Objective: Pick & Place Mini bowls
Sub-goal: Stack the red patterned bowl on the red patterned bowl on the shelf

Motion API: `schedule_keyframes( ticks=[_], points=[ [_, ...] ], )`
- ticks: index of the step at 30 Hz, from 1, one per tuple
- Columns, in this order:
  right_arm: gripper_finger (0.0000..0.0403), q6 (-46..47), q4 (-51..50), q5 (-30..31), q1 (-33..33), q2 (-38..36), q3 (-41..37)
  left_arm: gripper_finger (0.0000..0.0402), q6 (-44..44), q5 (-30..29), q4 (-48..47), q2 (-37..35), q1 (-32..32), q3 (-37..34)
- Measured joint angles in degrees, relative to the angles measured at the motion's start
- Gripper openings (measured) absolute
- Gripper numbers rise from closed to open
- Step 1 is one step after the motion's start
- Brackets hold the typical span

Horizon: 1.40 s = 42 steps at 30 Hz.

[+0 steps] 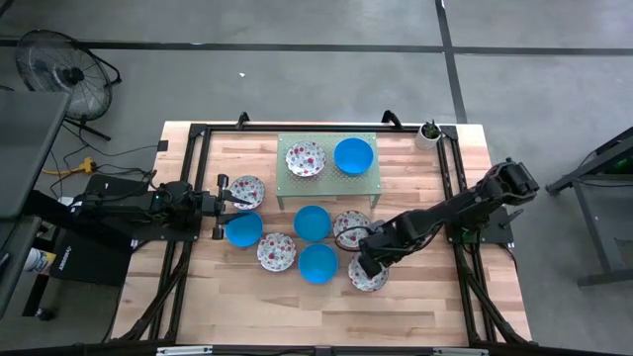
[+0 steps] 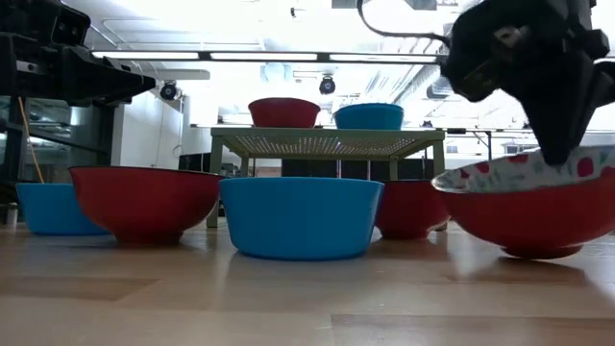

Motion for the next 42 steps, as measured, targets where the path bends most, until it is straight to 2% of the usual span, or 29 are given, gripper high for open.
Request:
schedule_keyframes(
  ticks=[13, 24, 34, 42],
  points=[
    [0.0, -3.6, 2.1, 2.3, -0.4, -10.0, -0.1, 0.0124, 0.0, 0.0, 0.0, 0.0, 0.0, 0.0],
    [0.0, -11.0, 3.1, 2.0, -6.9, -15.7, 0.3, 0.0124, 0.0, 0.0, 0.0, 0.0, 0.0, 0.0],
    [0.0, -18.3, -0.3, 1.2, -14.8, -14.7, 7.7, 0.0124, 0.0, 0.0, 0.0, 0.0, 0.0, 0.0],
    [0.0, -21.2, -7.2, 1.9, -21.9, -8.9, 19.5, 0.0124, 0.0, 0.0, 0.0, 0.0, 0.0, 0.0]
  ],
)
